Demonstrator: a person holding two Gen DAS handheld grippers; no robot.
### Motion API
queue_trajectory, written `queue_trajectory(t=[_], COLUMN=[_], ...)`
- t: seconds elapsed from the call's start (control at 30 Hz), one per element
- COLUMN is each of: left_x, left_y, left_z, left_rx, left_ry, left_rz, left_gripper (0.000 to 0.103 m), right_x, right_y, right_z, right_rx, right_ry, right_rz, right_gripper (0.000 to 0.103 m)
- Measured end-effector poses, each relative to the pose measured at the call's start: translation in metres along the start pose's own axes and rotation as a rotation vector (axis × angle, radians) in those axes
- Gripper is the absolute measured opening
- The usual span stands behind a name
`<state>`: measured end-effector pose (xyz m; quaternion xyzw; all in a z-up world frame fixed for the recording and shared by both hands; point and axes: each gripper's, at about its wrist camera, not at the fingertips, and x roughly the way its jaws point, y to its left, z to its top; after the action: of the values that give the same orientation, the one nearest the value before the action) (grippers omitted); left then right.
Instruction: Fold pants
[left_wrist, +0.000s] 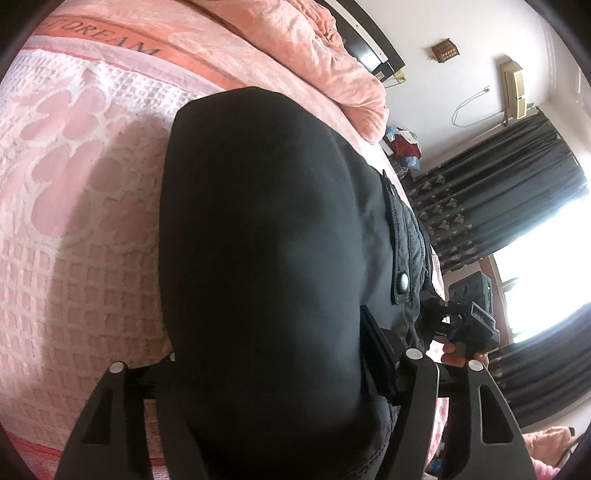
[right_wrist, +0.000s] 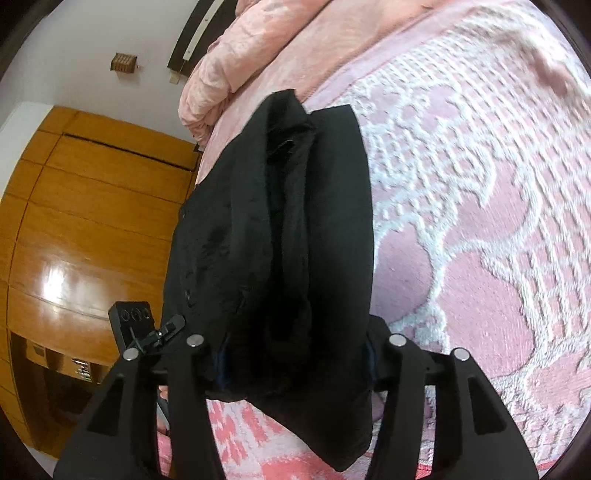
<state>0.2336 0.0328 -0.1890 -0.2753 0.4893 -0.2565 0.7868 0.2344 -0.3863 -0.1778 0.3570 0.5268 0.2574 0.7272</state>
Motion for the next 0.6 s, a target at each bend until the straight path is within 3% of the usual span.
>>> queue_trajectory(t=[0.13,0.37,0.6], left_x=[-0.006,-0.029,-0.061], left_y=[0.006,0.014,0.015], left_z=[-0.008,-0.017,-0.036], left_rx=[-0.006,-0.018,-0.013], left_ry=[-0.001,-0.03,-0.08], left_rz=[0.012,0.045,0.14], left_gripper=[0.075,0.081,0.087], right_x=[0.0,-0.014,-0.037], right_y=[-0.006,-0.008,-0.016], right_z=[-0.003,-0.007,-0.02], right_rx=[0.007,0.011,0.022], right_ry=[-0.002,-0.025,-0.066], right_rz=[-0.001,0.026,0.011], right_gripper=[0.066,0.068,0.068])
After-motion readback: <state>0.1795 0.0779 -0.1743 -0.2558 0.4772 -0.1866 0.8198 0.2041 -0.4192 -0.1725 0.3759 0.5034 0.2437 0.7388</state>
